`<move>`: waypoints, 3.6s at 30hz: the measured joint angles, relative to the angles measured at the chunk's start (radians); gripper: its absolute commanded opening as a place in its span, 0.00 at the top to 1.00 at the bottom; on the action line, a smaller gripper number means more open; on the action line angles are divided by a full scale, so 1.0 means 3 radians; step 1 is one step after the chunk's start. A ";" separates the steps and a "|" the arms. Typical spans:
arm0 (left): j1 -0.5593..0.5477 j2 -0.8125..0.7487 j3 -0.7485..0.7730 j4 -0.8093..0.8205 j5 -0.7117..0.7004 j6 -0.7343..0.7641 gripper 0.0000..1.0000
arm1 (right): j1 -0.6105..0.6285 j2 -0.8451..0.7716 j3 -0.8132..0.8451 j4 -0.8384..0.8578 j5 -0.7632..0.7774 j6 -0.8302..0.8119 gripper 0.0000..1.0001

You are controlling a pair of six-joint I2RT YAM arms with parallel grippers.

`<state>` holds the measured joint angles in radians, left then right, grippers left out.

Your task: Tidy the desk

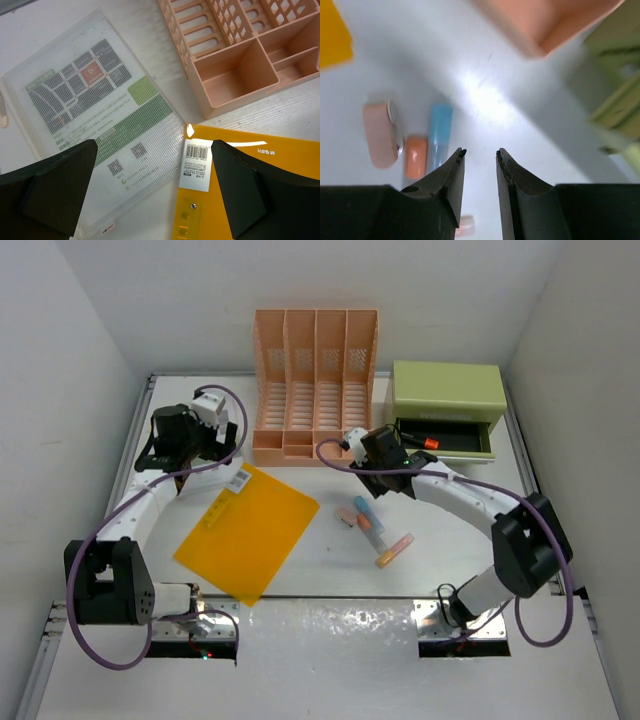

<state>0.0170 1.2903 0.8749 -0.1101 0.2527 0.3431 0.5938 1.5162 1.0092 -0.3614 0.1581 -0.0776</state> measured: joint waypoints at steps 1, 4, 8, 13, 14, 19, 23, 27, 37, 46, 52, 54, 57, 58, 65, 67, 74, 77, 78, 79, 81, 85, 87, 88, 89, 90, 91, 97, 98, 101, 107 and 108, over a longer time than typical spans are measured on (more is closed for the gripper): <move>0.0000 0.0006 0.0000 -0.0006 0.0000 0.0000 0.02 | -0.0009 0.0050 -0.0057 -0.0071 -0.0041 0.0034 0.68; 0.0000 0.0014 0.0000 -0.0008 0.0006 -0.0001 0.02 | -0.0029 0.0151 -0.0158 -0.0148 -0.0211 0.0120 0.66; 0.0000 0.0020 0.0000 -0.0009 0.0009 0.0000 0.02 | -0.0029 0.0244 -0.0179 -0.0131 -0.0384 0.0235 0.67; 0.0000 0.0020 0.0000 -0.0008 0.0010 -0.0001 0.02 | -0.0029 0.0523 -0.0179 -0.0137 -0.0474 0.0327 0.66; 0.0000 0.0020 0.0000 -0.0008 0.0010 -0.0001 0.02 | -0.0029 0.0566 -0.0179 -0.0141 -0.0473 0.0345 0.67; 0.0000 0.0023 0.0000 -0.0009 0.0011 -0.0001 0.02 | -0.0029 0.0669 -0.0207 -0.0136 -0.0465 0.0387 0.66; 0.0000 0.0024 0.0000 -0.0009 0.0010 -0.0001 0.02 | -0.0029 0.0754 -0.0221 -0.0106 -0.0472 0.0429 0.61; 0.0000 0.0025 0.0000 -0.0009 0.0011 -0.0001 0.02 | -0.0032 0.0823 -0.0210 -0.0034 -0.0543 0.0455 0.69; 0.0000 0.0025 0.0000 -0.0009 0.0010 -0.0001 0.02 | -0.0029 0.0853 -0.0085 -0.0125 -0.0535 0.0418 1.00; 0.0000 0.0025 0.0000 -0.0010 0.0010 -0.0001 0.02 | -0.0052 -0.0196 0.0230 0.0175 -0.0327 -0.0013 1.00; 0.0000 0.0027 0.0000 -0.0022 0.0013 -0.0001 0.02 | -0.0524 -0.0392 0.0254 0.0863 0.0289 -0.0549 1.00; 0.0000 0.0027 0.0000 -0.0022 0.0019 -0.0001 0.02 | -0.0680 -0.0181 0.0351 0.0851 0.0479 -0.0776 0.99; 0.0000 0.0028 0.0000 -0.0023 0.0024 0.0000 0.02 | -0.0771 0.0151 0.0468 0.0797 0.0713 -0.1086 0.89; 0.0000 0.0032 0.0000 -0.0023 0.0032 0.0000 0.02 | -0.0774 0.0235 0.0476 0.0785 0.0777 -0.1171 0.86; -0.0058 0.0125 0.0009 -0.0121 0.0114 0.0069 0.02 | -0.0841 0.0376 0.0488 0.0641 0.0863 -0.1469 0.62; -0.0188 0.0163 0.0031 -0.0224 0.0117 0.0137 0.02 | -0.0863 0.0392 0.0504 0.0640 0.0881 -0.1499 0.46; -0.1226 0.0220 0.0184 -0.0490 0.0060 0.0543 0.03 | -0.0940 0.0295 0.0507 0.0577 0.0863 -0.1403 0.20; -0.1662 0.0264 0.0369 -0.0645 -0.0022 0.0776 0.06 | -0.1002 0.0123 0.0511 0.0512 0.0865 -0.1181 0.11; -0.1798 0.0303 0.0439 -0.0669 -0.0080 0.0856 0.06 | -0.1034 0.0045 0.0518 0.0465 0.0867 -0.1072 0.10; -0.1984 0.0367 0.0518 -0.0679 -0.0197 0.0954 0.06 | -0.1066 -0.0025 0.0529 0.0422 0.0867 -0.0968 0.09; -0.2450 0.0586 0.0684 -0.0685 -0.0427 0.1152 0.08 | -0.1170 -0.0211 0.0590 0.0278 0.0848 -0.0654 0.09; -0.3133 0.1185 0.0979 -0.0788 -0.0460 0.1433 0.15 | -0.1352 -0.0530 0.0689 0.0053 0.0726 -0.0161 0.09; -0.3277 0.1478 0.1115 -0.0893 -0.0329 0.1569 0.15 | -0.1411 -0.0692 0.0664 -0.0024 0.0590 0.0032 0.09; -0.3297 0.1620 0.1189 -0.0951 -0.0267 0.1651 0.16 | -0.1428 -0.0774 0.0623 -0.0033 0.0509 0.0116 0.09; -0.3301 0.1726 0.1255 -0.1008 -0.0214 0.1718 0.16 | -0.1436 -0.0853 0.0577 -0.0050 0.0436 0.0187 0.09; -0.3288 0.1848 0.1348 -0.1100 -0.0189 0.1795 0.16 | -0.1442 -0.0926 0.0519 -0.0058 0.0357 0.0256 0.09; -0.3274 0.1977 0.1488 -0.1213 -0.0146 0.1869 0.15 | -0.1442 -0.0974 0.0473 -0.0069 0.0294 0.0298 0.09; -0.3272 0.2650 0.2304 -0.1558 0.0037 0.2159 0.14 | -0.1442 -0.1040 0.0290 -0.0146 -0.0031 0.0481 0.10; -0.3277 0.2682 0.2331 -0.1579 0.0061 0.2182 0.14 | -0.1442 -0.1040 0.0272 -0.0155 -0.0052 0.0493 0.10; -0.3301 0.2728 0.2341 -0.1696 0.0148 0.2271 0.14 | -0.1442 -0.1040 0.0229 -0.0170 -0.0121 0.0524 0.10; -0.3334 0.2850 0.2364 -0.1882 0.0278 0.2419 0.26 | -0.1442 -0.1040 0.0192 -0.0170 -0.0211 0.0538 0.10; -0.3342 0.2850 0.2364 -0.1893 0.0286 0.2427 0.35 | -0.1442 -0.1041 0.0182 -0.0161 -0.0216 0.0538 0.10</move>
<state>-0.9855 2.1452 1.5841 -0.6781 0.3386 1.0714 0.1612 1.2037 1.0637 -0.4099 0.0933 0.0837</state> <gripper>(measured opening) 0.768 0.905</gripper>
